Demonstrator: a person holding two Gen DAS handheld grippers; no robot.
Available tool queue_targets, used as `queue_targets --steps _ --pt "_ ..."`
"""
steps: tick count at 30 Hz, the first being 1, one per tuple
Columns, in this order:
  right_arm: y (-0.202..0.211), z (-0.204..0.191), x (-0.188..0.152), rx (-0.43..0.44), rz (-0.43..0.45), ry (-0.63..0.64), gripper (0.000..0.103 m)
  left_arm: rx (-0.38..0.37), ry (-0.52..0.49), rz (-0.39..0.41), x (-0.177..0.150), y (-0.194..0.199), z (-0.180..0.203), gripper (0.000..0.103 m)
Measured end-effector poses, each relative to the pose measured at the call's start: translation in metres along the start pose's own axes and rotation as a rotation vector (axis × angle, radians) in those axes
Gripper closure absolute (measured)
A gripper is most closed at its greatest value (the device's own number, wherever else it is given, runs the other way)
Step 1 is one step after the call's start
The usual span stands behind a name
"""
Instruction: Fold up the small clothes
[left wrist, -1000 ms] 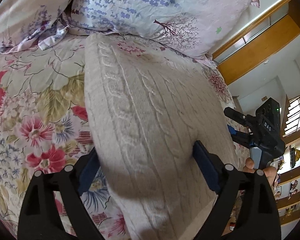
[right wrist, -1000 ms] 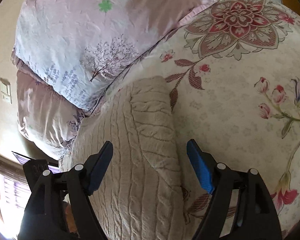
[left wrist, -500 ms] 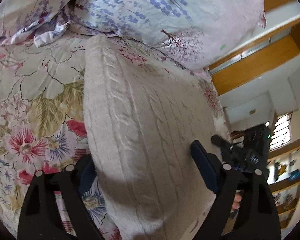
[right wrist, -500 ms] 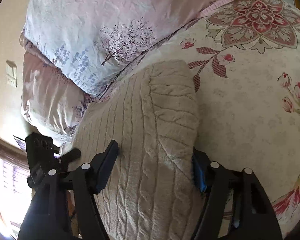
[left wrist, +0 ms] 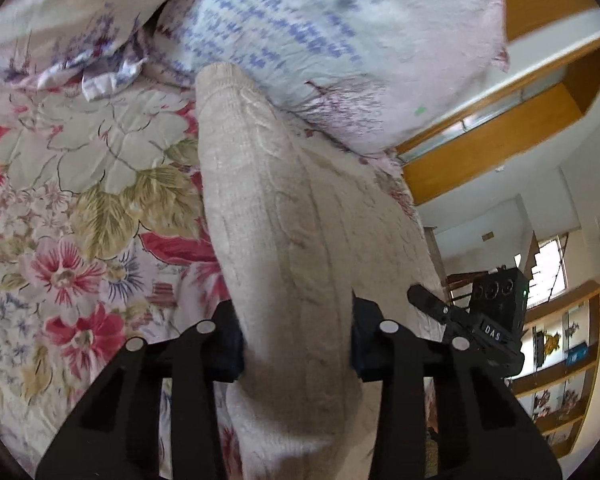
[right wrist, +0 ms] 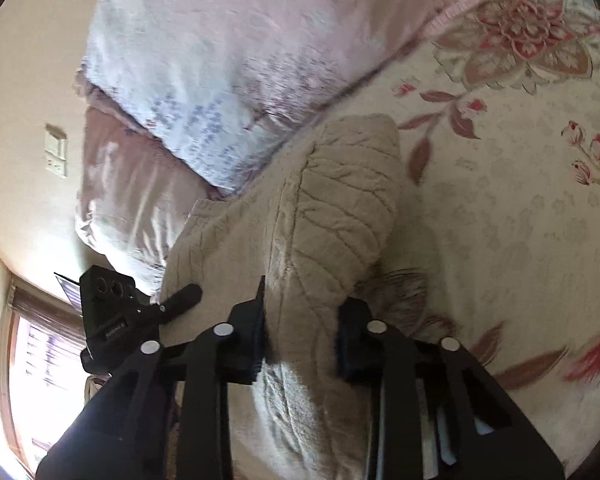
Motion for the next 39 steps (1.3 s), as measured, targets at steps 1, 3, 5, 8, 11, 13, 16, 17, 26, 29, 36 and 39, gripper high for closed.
queue_targets --steps 1,3,5,8,11,13,16,17,26,29,36,39 --pt "0.002 -0.007 -0.001 0.010 0.012 0.009 0.078 -0.006 -0.012 0.001 -0.001 0.005 0.003 0.066" --pt "0.003 -0.027 -0.004 0.033 0.021 0.044 0.079 -0.019 -0.038 0.012 -0.003 0.022 0.007 0.066" --pt "-0.004 -0.055 -0.006 0.078 0.018 0.095 0.079 -0.016 -0.059 0.029 -0.004 0.041 0.009 0.067" --pt "-0.024 -0.099 -0.010 0.074 0.014 0.215 0.080 -0.008 -0.073 0.060 -0.003 0.074 0.003 0.067" --pt "-0.061 -0.117 -0.014 0.036 -0.047 0.251 0.080 0.077 -0.066 0.135 0.002 0.117 -0.024 0.067" --pt "-0.089 -0.112 -0.022 -0.030 -0.095 0.236 0.080 0.126 -0.026 0.149 0.003 0.131 -0.049 0.067" --pt "-0.103 -0.107 -0.035 -0.034 -0.109 0.211 0.080 0.152 0.044 0.101 -0.007 0.129 -0.082 0.066" --pt "-0.103 -0.109 -0.035 -0.046 -0.102 0.219 0.080 0.172 0.044 0.095 -0.009 0.126 -0.087 0.065" --pt "-0.119 -0.126 -0.019 -0.196 -0.104 0.291 0.051 0.125 0.126 0.099 -0.010 0.138 -0.123 0.053" --pt "-0.120 -0.110 -0.010 -0.174 -0.117 0.214 0.033 0.111 0.147 0.102 -0.012 0.142 -0.127 0.046" --pt "-0.149 -0.103 -0.012 0.026 -0.285 0.158 0.032 0.090 0.150 0.087 -0.007 0.138 -0.127 0.044" --pt "-0.156 -0.106 -0.015 0.093 -0.291 0.138 0.064 0.071 0.147 0.088 -0.004 0.132 -0.127 0.056"
Point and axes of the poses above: each gripper's, at about its wrist camera, not at the fingertips, and y roughly against the way its jaws point, z to its right, x to its top, the point moved 2 cm from there along -y, roughly the way its jaws point, and after that the axes turned 5 degrees about -x, right-handed, at the moved point
